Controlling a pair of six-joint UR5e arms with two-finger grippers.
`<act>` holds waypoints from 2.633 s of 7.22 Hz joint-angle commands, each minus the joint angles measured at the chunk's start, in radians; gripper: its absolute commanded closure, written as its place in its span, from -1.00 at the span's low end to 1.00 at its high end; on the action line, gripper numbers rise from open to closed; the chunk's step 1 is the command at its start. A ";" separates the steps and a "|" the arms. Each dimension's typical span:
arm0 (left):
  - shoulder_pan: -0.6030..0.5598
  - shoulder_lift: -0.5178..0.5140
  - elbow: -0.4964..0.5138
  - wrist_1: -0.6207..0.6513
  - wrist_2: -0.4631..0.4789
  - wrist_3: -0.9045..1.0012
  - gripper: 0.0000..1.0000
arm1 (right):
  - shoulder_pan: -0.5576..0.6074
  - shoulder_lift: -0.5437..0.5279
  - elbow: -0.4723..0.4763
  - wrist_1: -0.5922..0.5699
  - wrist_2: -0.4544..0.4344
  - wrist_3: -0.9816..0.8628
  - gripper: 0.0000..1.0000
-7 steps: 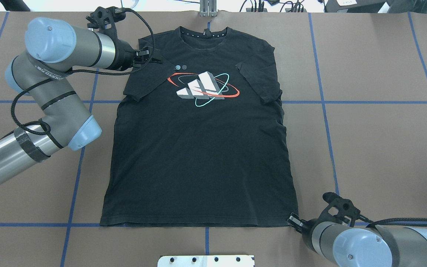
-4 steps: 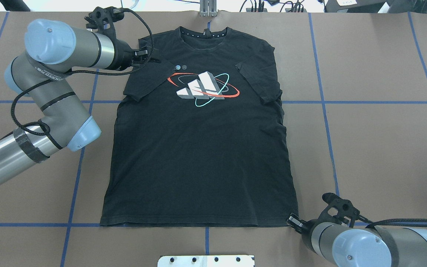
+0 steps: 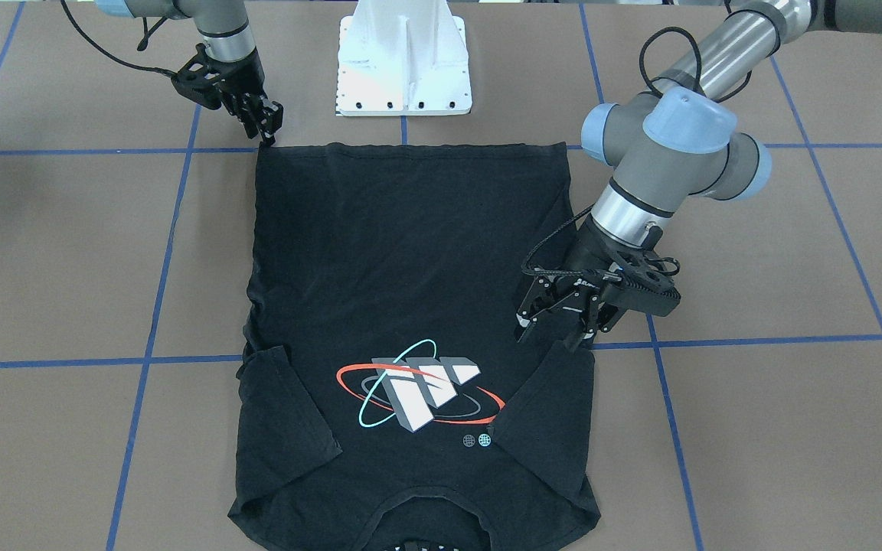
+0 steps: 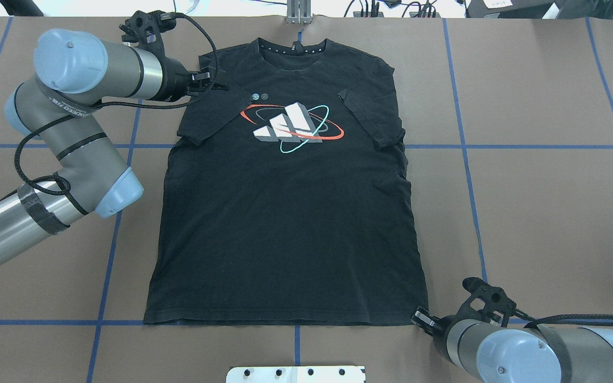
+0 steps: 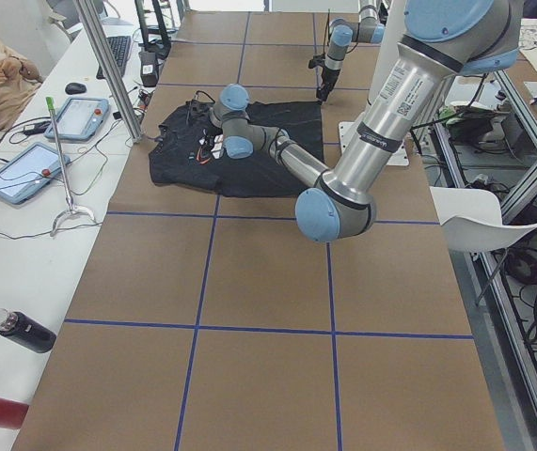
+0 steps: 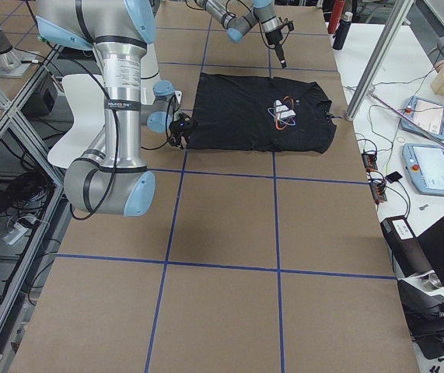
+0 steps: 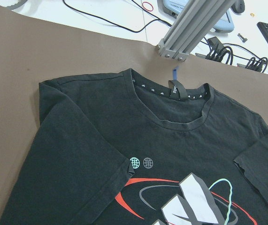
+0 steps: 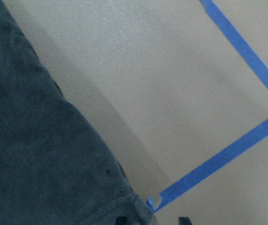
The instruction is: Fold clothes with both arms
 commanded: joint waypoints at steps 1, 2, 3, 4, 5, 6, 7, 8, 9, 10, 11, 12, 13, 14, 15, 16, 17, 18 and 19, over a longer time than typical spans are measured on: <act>0.000 0.001 0.001 0.000 0.000 0.002 -0.59 | -0.003 0.001 -0.010 0.000 0.000 0.000 0.06; 0.000 0.002 0.001 0.000 0.000 0.003 -0.59 | -0.002 0.004 -0.008 0.000 0.000 0.000 0.44; 0.000 0.001 0.001 0.000 0.000 0.003 -0.59 | 0.000 0.006 -0.005 0.000 0.002 0.000 0.99; 0.000 0.002 0.001 0.000 0.002 0.003 -0.59 | 0.000 0.006 -0.007 0.000 0.002 0.000 1.00; 0.000 0.002 0.001 0.000 0.002 0.003 -0.59 | 0.009 0.009 -0.004 0.000 0.002 -0.002 1.00; 0.000 0.002 -0.001 0.000 0.002 0.003 -0.59 | 0.027 0.010 0.008 0.000 0.003 -0.002 1.00; 0.000 0.001 -0.010 0.000 0.000 0.002 -0.59 | 0.035 0.001 0.040 0.000 0.005 -0.002 1.00; -0.003 0.016 -0.025 0.000 0.000 0.000 -0.59 | 0.037 -0.002 0.056 0.000 0.006 -0.002 1.00; 0.003 0.093 -0.088 0.003 -0.003 -0.003 -0.59 | 0.034 0.000 0.062 0.000 0.009 -0.002 1.00; 0.020 0.184 -0.170 0.005 -0.003 -0.005 -0.59 | 0.027 0.000 0.082 0.000 0.014 -0.002 1.00; 0.062 0.315 -0.294 0.008 -0.003 -0.011 -0.61 | 0.012 0.000 0.088 0.000 0.014 -0.002 1.00; 0.096 0.435 -0.403 0.008 -0.012 -0.067 -0.68 | 0.003 0.001 0.090 0.002 0.015 -0.002 1.00; 0.165 0.523 -0.473 0.006 -0.008 -0.184 -0.70 | -0.003 0.003 0.091 0.002 0.017 0.000 1.00; 0.237 0.566 -0.510 0.005 0.000 -0.219 -0.79 | -0.005 0.009 0.097 0.002 0.018 0.000 1.00; 0.292 0.597 -0.524 0.005 0.005 -0.256 -0.86 | -0.003 0.009 0.096 0.002 0.015 0.000 1.00; 0.357 0.600 -0.524 0.006 0.082 -0.331 -0.91 | -0.002 -0.002 0.090 0.002 0.005 0.000 0.26; 0.397 0.600 -0.524 0.006 0.122 -0.380 -0.91 | -0.003 0.006 0.067 0.000 -0.014 0.002 -0.44; 0.399 0.600 -0.527 0.006 0.123 -0.383 -0.91 | -0.005 0.006 0.038 0.000 -0.056 0.002 -0.58; 0.399 0.600 -0.526 0.006 0.123 -0.383 -0.91 | -0.005 0.004 0.036 0.000 -0.073 0.002 -0.66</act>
